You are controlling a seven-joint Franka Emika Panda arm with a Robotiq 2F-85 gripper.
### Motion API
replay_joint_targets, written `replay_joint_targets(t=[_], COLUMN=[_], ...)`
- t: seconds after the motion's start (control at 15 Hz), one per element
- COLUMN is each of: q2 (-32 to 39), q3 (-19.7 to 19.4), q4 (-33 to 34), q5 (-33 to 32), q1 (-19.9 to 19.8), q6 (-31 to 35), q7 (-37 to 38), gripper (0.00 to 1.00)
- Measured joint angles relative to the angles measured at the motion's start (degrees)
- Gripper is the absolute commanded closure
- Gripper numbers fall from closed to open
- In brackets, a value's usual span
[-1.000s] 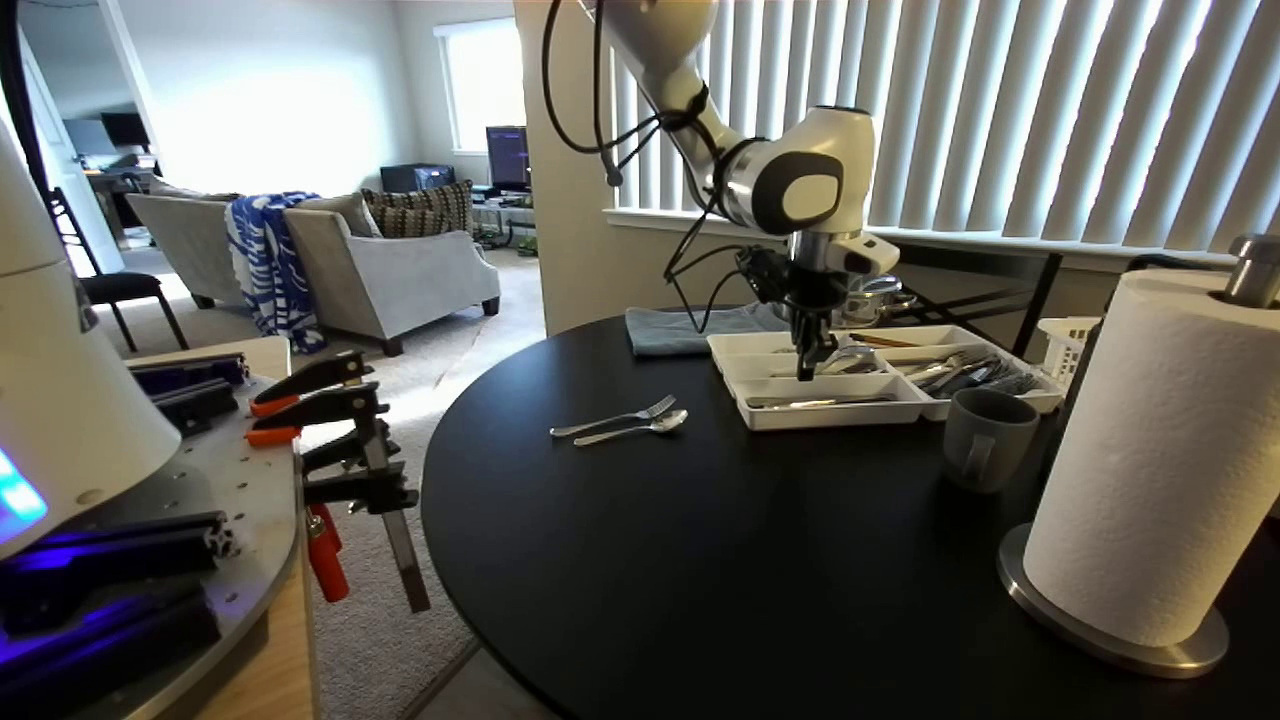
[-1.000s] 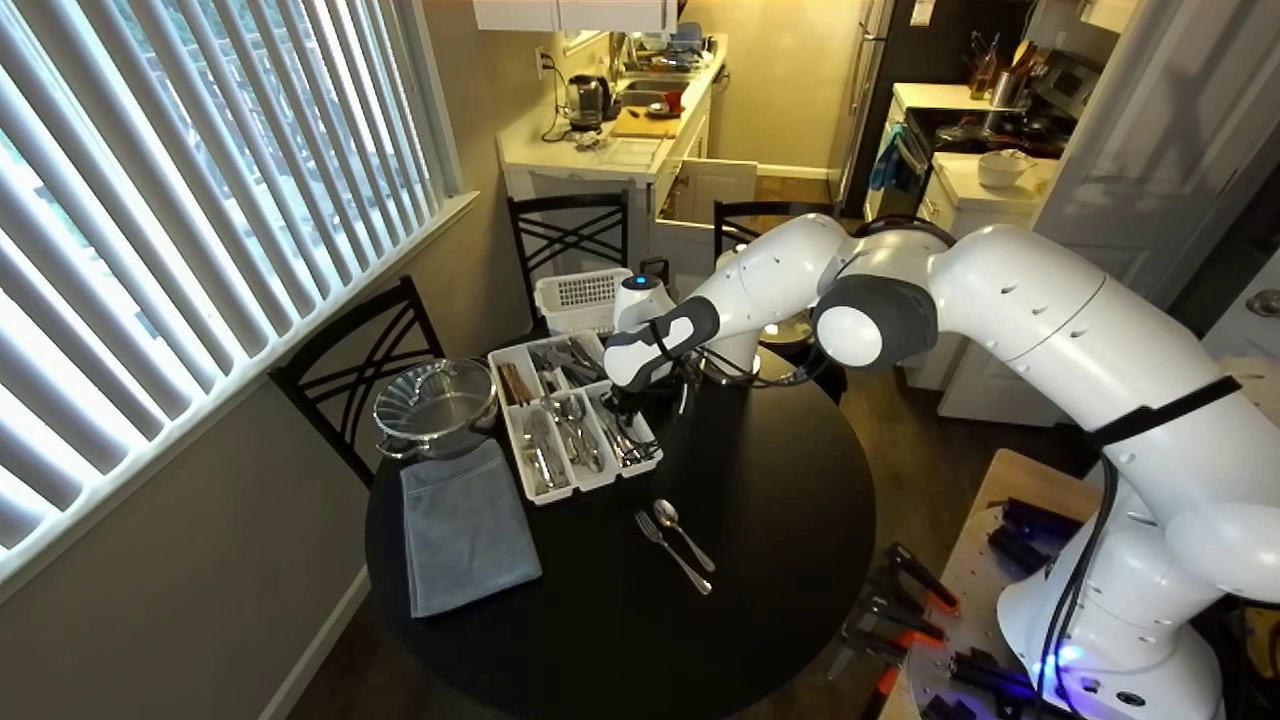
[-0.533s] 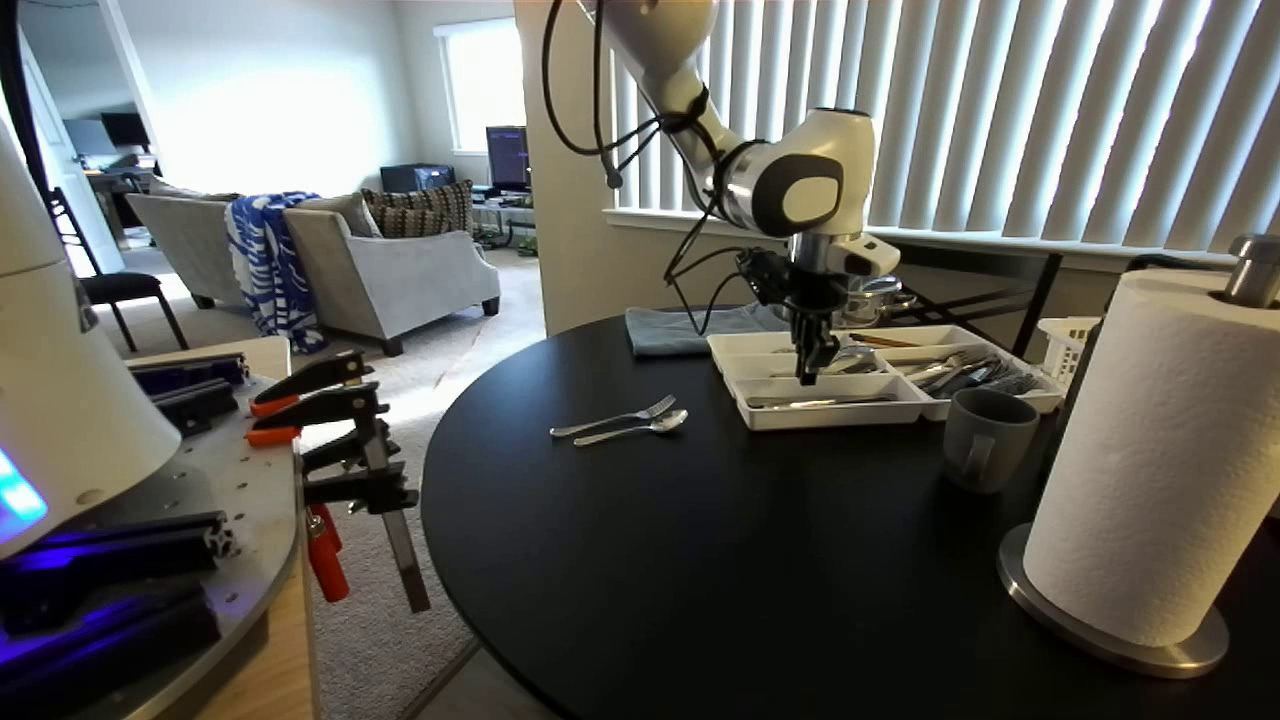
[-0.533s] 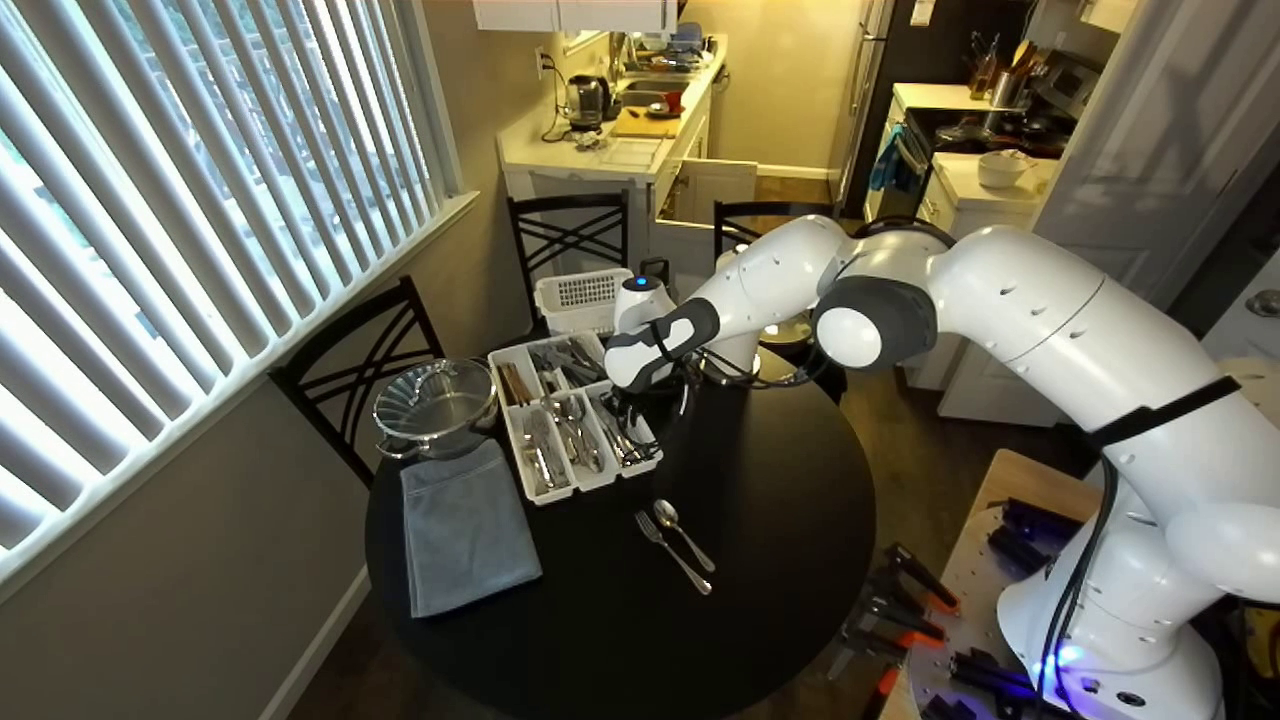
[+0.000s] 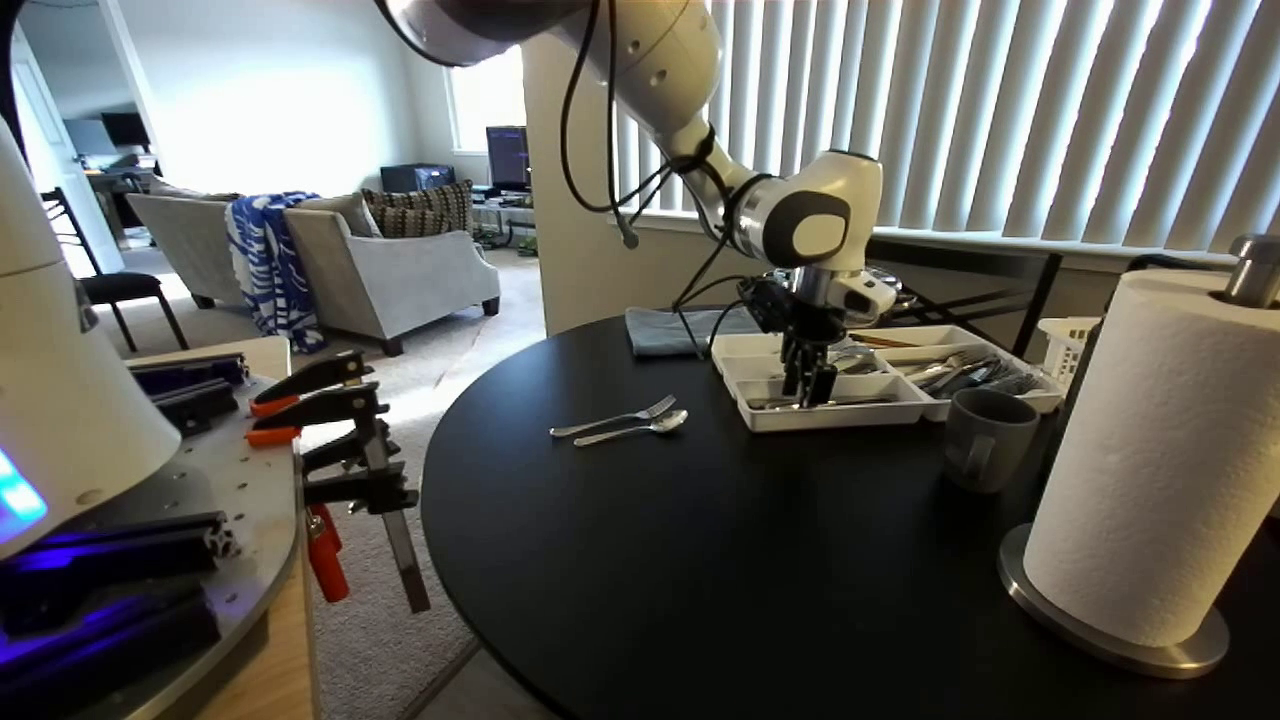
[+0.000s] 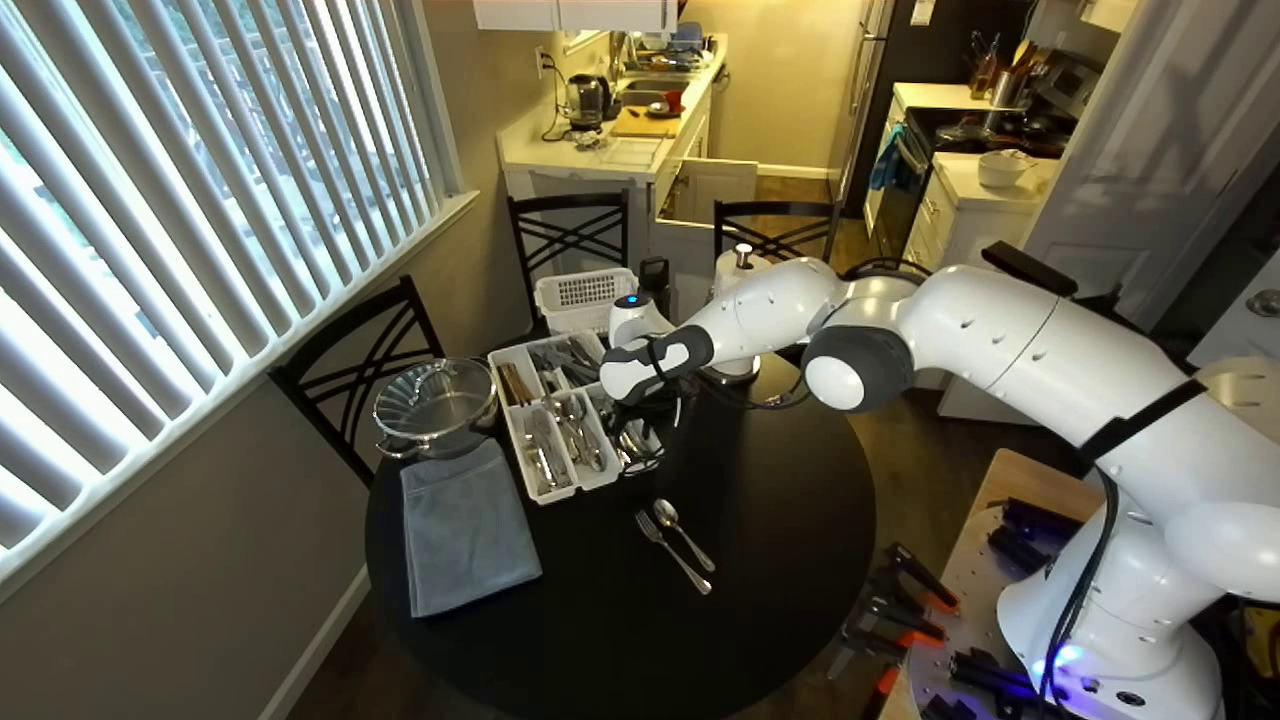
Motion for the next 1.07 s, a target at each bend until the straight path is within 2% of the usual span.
replay_joint_targets(t=[0.2,0.4,0.47,1.07], q2=[5.05,5.31,5.31,5.31], q3=[-0.34,-0.56,-0.72,-1.90], q4=[8.82,10.60,10.73,12.58], q5=[-0.05,-0.32,-0.43,-2.96], q1=[-0.19,-0.22,-0.22,-0.04], q6=[-5.36,-5.84,-5.84,-5.87], q7=[0.00,0.01,0.01,0.02], gripper=[0.76,0.96,1.00,1.00])
